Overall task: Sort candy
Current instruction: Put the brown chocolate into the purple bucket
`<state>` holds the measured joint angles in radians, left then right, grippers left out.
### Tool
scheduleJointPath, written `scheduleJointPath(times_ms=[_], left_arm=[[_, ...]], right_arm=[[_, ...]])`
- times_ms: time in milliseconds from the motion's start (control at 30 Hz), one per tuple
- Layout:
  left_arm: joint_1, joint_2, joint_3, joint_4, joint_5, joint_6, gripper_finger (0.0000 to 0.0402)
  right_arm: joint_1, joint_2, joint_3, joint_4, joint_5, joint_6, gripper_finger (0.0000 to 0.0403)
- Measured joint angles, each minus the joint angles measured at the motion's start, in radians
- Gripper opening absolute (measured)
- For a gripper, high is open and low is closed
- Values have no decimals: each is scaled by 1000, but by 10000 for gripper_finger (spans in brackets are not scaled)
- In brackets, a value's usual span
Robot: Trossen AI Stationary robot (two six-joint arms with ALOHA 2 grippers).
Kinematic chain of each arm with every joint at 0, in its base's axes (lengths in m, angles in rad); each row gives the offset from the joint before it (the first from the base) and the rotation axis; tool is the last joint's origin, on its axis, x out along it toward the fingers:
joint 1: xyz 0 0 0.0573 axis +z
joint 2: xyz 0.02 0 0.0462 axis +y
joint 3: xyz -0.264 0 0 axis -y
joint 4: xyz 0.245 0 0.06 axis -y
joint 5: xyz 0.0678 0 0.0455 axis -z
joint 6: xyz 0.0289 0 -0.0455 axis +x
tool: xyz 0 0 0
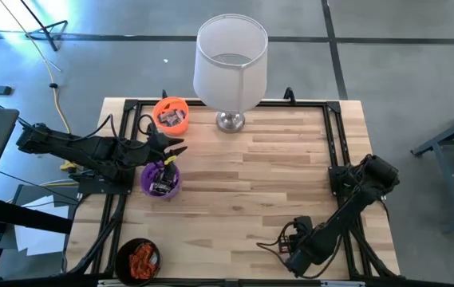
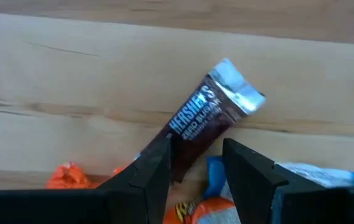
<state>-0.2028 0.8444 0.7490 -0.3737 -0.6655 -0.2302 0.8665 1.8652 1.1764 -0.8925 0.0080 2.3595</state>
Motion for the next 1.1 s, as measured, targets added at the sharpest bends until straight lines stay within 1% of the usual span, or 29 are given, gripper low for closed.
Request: scheduleJointPath(times_ms=[200,367,433,533,767,867,1033,1100], left_arm=[[0,0,0,0,0,0,110],[0,0,0,0,0,-1,110],[0,0,0,0,0,-1,110],[0,0,0,0,0,-1,110],[0,0,0,0,2,-3,110],[0,0,0,0,8,-4,110],[0,0,0,0,8,-4,110],[0,0,0,-2,8,-4,110]], right_arm=[[-2,-9,-102,149,40,-9,142],[-2,-13,-132,176,43,-28,140],[-2,-12,-133,176,43,-35,133],[-2,-12,-135,176,43,-47,107],[-2,-17,-137,174,77,-95,19],[-10,-39,-144,165,120,-160,8],[-59,-102,-155,78,234,-330,16],[-89,-129,-149,81,281,-391,16]])
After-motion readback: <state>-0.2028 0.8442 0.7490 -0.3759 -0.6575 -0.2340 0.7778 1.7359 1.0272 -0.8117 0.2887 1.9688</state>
